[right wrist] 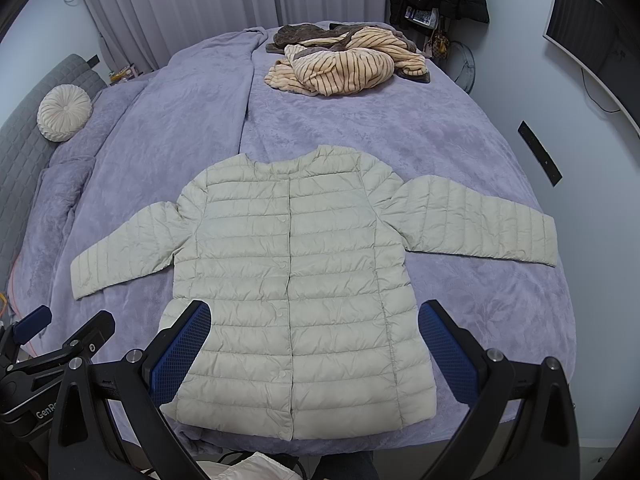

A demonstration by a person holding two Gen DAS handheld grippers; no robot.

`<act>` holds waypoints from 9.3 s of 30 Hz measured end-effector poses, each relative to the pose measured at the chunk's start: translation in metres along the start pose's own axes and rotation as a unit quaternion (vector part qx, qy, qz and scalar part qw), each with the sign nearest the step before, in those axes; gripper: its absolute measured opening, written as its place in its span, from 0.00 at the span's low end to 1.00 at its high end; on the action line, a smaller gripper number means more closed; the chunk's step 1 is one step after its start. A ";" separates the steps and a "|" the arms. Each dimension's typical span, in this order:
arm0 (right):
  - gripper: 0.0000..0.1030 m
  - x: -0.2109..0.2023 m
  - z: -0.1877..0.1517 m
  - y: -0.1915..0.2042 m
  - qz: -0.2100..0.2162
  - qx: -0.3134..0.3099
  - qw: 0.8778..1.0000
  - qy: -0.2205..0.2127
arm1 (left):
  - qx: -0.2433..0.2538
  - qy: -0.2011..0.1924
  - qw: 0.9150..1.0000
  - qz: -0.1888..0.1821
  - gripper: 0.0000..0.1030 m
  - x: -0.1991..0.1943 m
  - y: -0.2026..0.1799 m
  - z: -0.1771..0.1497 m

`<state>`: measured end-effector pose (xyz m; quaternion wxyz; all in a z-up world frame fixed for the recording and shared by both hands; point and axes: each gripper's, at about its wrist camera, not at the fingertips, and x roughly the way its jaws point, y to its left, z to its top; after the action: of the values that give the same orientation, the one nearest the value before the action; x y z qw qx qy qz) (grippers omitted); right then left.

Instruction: Fold large clothes

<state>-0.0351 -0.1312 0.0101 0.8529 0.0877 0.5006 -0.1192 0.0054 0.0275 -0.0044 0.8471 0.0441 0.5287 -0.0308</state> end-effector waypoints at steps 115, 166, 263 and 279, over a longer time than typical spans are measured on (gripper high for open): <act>0.36 0.263 -0.015 -0.134 0.097 0.173 0.976 0.095 | 0.189 -0.068 0.971 -0.130 1.00 0.274 -0.139 0.056; 0.22 0.270 0.068 -0.069 0.155 0.141 0.977 0.028 | -0.021 -0.052 0.998 -0.010 1.00 0.301 0.071 0.146; 0.10 0.243 0.053 -0.391 0.285 0.485 0.815 -0.138 | 0.059 0.042 0.996 -0.054 1.00 0.264 -0.145 0.058; 0.10 0.267 0.145 -0.031 0.303 0.049 0.951 -0.030 | -0.065 0.015 0.998 -0.019 1.00 0.258 0.002 0.055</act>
<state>0.2023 -0.2306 -0.1544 0.8585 0.2727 0.4180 0.1177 0.1683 0.0221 -0.2124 0.8391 -0.0208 0.5434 -0.0121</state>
